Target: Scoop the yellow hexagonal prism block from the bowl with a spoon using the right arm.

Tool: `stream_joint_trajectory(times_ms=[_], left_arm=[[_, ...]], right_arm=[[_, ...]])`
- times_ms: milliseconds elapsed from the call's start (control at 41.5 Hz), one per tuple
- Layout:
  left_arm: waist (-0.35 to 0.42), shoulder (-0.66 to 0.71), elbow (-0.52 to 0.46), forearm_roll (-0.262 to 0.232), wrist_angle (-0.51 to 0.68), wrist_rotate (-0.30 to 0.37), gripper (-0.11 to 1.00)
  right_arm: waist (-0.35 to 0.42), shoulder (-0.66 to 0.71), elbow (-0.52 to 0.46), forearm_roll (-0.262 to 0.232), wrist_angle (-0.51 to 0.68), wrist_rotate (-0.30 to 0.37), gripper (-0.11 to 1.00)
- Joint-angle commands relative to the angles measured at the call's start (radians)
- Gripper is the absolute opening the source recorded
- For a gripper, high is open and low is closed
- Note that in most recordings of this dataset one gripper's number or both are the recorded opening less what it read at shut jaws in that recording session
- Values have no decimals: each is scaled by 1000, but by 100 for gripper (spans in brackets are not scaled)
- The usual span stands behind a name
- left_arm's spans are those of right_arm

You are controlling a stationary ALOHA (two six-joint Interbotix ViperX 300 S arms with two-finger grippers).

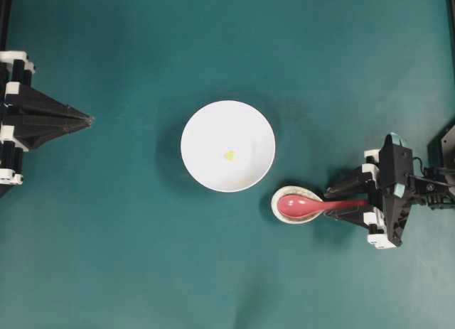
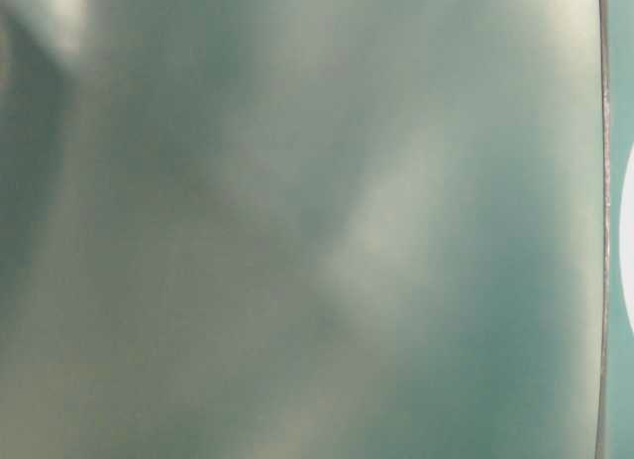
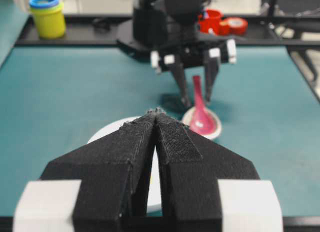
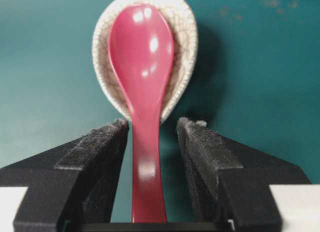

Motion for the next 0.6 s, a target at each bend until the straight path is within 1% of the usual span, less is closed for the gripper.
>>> stream_joint_trajectory(times_ms=[0, 385, 506, 578], left_arm=[[2, 9, -18, 2, -6, 0, 1], [2, 9, -18, 3, -6, 0, 1], [2, 9, -18, 3, -6, 0, 1], [2, 9, -18, 3, -6, 0, 1]], right_arm=[[-2, -17, -11, 3, -5, 5, 50], [-2, -17, -11, 2, -5, 8, 49], [-2, -17, -9, 3, -5, 8, 46], [-2, -17, -9, 3, -5, 8, 41]])
